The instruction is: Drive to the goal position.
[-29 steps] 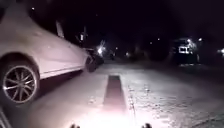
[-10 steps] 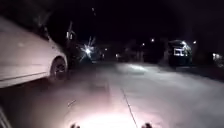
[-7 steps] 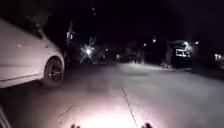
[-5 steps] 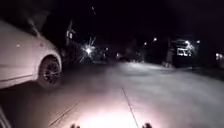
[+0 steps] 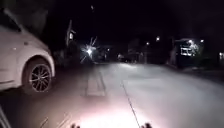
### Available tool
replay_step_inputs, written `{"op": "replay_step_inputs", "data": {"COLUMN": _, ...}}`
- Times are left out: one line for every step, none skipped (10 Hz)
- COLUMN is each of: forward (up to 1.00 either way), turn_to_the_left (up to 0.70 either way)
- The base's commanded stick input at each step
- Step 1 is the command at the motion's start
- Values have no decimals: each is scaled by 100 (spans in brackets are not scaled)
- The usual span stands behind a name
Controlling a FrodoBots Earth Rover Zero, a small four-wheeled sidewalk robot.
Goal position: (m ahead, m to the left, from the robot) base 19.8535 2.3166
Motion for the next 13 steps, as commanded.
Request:
{"op": "replay_step_inputs", "data": {"forward": 85, "turn_to_the_left": 0}}
{"op": "replay_step_inputs", "data": {"forward": 85, "turn_to_the_left": 0}}
{"op": "replay_step_inputs", "data": {"forward": 85, "turn_to_the_left": 0}}
{"op": "replay_step_inputs", "data": {"forward": 85, "turn_to_the_left": 0}}
{"op": "replay_step_inputs", "data": {"forward": 85, "turn_to_the_left": 0}}
{"op": "replay_step_inputs", "data": {"forward": 85, "turn_to_the_left": 0}}
{"op": "replay_step_inputs", "data": {"forward": 85, "turn_to_the_left": 0}}
{"op": "replay_step_inputs", "data": {"forward": 85, "turn_to_the_left": 0}}
{"op": "replay_step_inputs", "data": {"forward": 85, "turn_to_the_left": 0}}
{"op": "replay_step_inputs", "data": {"forward": 85, "turn_to_the_left": 0}}
{"op": "replay_step_inputs", "data": {"forward": 85, "turn_to_the_left": 0}}
{"op": "replay_step_inputs", "data": {"forward": 85, "turn_to_the_left": 0}}
{"op": "replay_step_inputs", "data": {"forward": 85, "turn_to_the_left": 0}}
